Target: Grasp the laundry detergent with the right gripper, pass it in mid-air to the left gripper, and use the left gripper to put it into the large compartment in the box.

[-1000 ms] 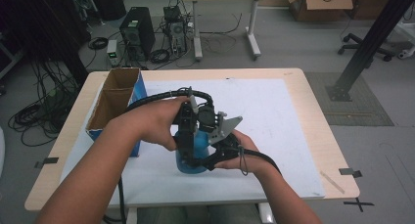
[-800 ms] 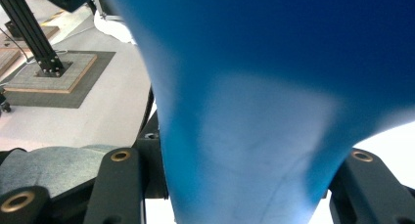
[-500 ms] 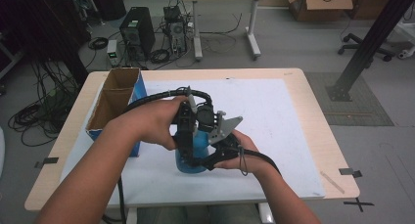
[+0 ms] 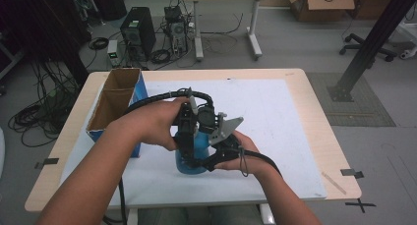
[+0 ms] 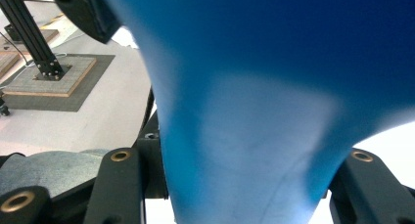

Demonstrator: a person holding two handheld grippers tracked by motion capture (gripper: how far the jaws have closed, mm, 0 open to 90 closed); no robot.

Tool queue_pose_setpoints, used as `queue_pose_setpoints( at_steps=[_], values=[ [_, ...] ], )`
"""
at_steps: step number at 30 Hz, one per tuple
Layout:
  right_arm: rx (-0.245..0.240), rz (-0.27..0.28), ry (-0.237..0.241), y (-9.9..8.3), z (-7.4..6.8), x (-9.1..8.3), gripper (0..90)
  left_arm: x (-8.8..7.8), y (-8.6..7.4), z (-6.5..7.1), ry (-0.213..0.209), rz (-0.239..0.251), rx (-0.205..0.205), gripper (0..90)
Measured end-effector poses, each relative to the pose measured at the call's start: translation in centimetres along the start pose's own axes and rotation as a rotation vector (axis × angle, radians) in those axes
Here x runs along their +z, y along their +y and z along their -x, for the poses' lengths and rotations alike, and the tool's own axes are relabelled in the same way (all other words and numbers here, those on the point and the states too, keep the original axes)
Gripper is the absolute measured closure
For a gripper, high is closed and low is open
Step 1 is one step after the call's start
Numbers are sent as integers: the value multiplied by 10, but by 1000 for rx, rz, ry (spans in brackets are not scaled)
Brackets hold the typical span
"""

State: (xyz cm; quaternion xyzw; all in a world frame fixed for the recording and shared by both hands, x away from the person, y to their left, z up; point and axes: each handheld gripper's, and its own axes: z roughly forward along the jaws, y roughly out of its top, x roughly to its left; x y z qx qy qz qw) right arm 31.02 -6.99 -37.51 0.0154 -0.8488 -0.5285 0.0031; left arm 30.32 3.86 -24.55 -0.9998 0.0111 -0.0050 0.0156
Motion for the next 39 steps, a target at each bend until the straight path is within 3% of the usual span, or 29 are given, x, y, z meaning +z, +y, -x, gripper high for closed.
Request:
queue_pose_setpoints(
  at_steps=[6,9,17,23,32,36,37,39],
  values=[
    [0,1,0,0,-1,0,450,-1,0,1,9,-4,5,310],
    [1,6,3,1,-2,0,451,-2,0,1,17,-8,10,371],
    [-19,-4,-15,1,0,-1,451,-1,4,4,65,-29,9,380],
    [-7,0,-12,1,-2,-2,451,-3,5,4,58,-32,-3,384],
    [-29,3,-22,1,-1,-3,433,-5,7,6,72,-43,3,387],
    [23,1,-29,-2,-1,-4,335,-7,6,5,66,-39,-3,387],
    [19,9,-36,-5,-1,-5,287,-8,6,5,67,-32,0,387],
    [18,12,-39,-7,0,-5,272,-9,5,5,61,-31,-8,387]
  ],
)
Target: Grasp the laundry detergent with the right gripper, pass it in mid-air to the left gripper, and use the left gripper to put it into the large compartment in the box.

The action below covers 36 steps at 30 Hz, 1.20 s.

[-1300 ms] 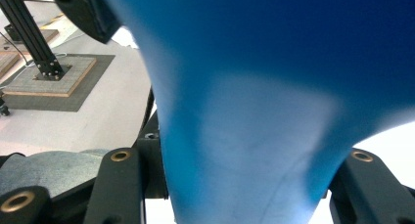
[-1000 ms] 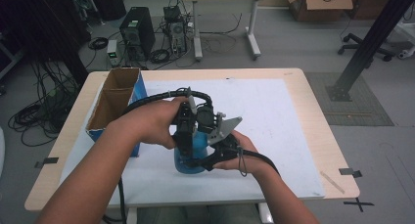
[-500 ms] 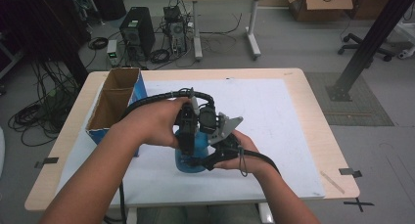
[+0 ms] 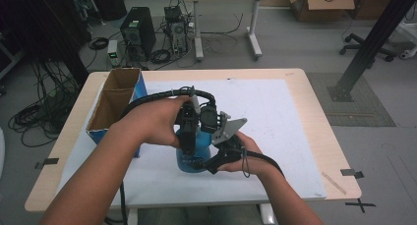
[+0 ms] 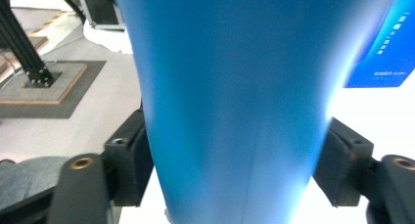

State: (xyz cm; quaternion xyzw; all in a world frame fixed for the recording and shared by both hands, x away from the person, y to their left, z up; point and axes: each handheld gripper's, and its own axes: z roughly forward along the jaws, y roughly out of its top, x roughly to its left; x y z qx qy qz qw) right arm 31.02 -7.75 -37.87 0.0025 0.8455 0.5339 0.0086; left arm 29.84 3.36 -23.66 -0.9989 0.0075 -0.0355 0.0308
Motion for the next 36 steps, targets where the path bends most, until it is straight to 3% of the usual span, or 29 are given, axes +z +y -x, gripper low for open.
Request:
queue_pose_setpoints(
  at_steps=[2,7,15,27,29,36],
  values=[
    [23,24,-3,-3,-1,-3,229,0,0,-1,4,-1,-1,387],
    [29,36,-6,-4,-1,-5,167,0,-1,-2,6,-10,-10,386],
    [47,48,12,-8,2,-11,8,-2,-2,-5,-4,-15,-65,386],
    [69,94,33,-8,8,-38,3,-9,-5,-5,-2,-2,-76,384],
    [78,93,29,-10,10,-50,3,-12,-8,-6,-1,5,-88,384],
    [70,56,-31,-8,15,-95,3,-23,-18,-14,-55,-10,-222,384]
  ],
)
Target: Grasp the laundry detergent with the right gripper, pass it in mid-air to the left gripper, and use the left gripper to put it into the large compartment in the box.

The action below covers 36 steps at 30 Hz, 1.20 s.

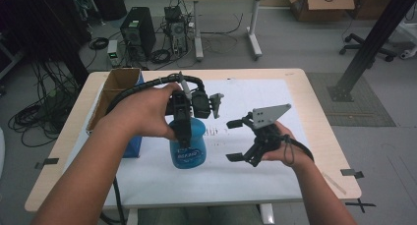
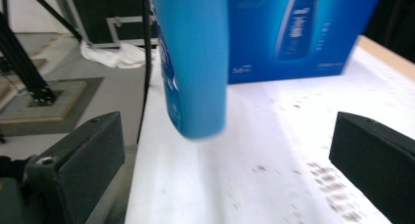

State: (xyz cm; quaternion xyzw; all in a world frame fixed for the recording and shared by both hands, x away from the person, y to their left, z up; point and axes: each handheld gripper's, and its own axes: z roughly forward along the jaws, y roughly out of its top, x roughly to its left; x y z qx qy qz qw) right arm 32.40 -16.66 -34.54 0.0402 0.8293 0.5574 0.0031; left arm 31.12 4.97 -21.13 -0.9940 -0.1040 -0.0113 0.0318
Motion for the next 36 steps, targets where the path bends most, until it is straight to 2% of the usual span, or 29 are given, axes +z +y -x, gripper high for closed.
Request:
queue_pose_setpoints(
  at_steps=[2,7,8,11,14,16,19,20,22,25,29,36],
  values=[
    [-4,-12,-26,3,1,-14,3,-3,-1,-3,-8,-4,-61,384],
    [-6,-86,-93,7,1,-38,3,-12,-3,-11,-21,-8,-201,384],
    [-11,-97,-101,7,2,-40,4,-15,-4,-14,-30,-3,-242,384],
    [-8,-143,-121,10,2,-49,6,-21,-8,-21,-48,8,-321,384],
    [-13,-196,-137,14,4,-57,10,-28,-11,-26,-40,12,-383,384],
    [-19,-217,-143,16,5,-61,10,-34,-15,-32,-33,14,-453,384],
    [-22,-251,-152,18,6,-68,12,-41,-22,-40,-35,12,-526,384],
    [-27,-263,-152,19,7,-69,12,-45,-27,-44,-41,20,-583,383],
    [-45,-295,-153,21,7,-73,13,-50,-33,-50,-49,24,-619,383],
    [-48,-329,-165,22,9,-75,16,-57,-43,-57,-62,25,-645,383],
    [-49,-372,-165,24,11,-76,18,-68,-58,-65,-64,39,-710,383],
    [-65,-405,-160,27,14,-75,19,-87,-88,-82,-57,67,-870,383]
  ],
)
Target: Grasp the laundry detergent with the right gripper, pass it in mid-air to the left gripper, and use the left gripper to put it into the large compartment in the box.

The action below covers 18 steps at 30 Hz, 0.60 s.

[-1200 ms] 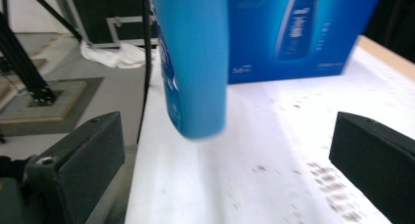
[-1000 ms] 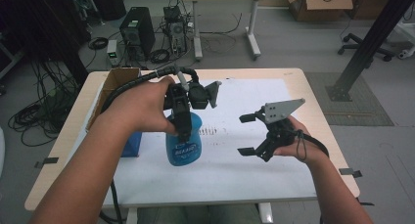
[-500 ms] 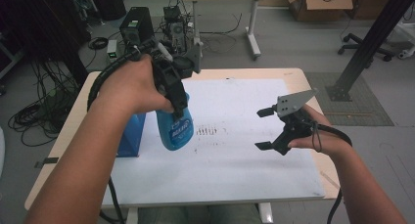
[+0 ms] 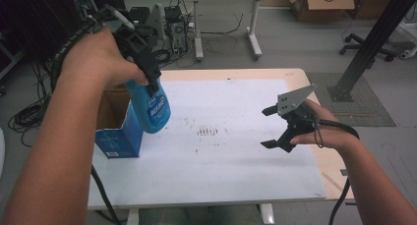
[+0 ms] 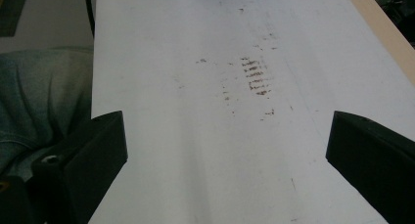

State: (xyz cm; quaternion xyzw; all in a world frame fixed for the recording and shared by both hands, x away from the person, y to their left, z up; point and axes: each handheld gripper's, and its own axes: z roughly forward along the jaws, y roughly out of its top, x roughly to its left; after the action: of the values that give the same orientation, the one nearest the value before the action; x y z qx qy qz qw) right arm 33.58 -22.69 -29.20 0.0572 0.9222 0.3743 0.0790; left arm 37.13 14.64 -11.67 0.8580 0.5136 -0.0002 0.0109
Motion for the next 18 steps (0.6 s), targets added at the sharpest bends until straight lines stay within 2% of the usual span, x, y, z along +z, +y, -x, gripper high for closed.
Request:
queue_pose_setpoints(
  at_steps=[1,5,10,13,18],
  values=[
    [-5,-5,1,0,0,0,19,-3,-2,-6,-7,9,-36,383],
    [-8,-29,7,1,2,3,20,-11,-6,-23,-17,26,-130,383],
    [-7,-49,10,2,3,5,21,-20,-12,-44,-11,31,-228,383],
    [-5,-54,12,2,4,5,21,-24,-15,-54,-6,39,-264,383],
    [-4,-64,14,2,7,6,22,-34,-20,-73,6,56,-359,383]
  ],
)
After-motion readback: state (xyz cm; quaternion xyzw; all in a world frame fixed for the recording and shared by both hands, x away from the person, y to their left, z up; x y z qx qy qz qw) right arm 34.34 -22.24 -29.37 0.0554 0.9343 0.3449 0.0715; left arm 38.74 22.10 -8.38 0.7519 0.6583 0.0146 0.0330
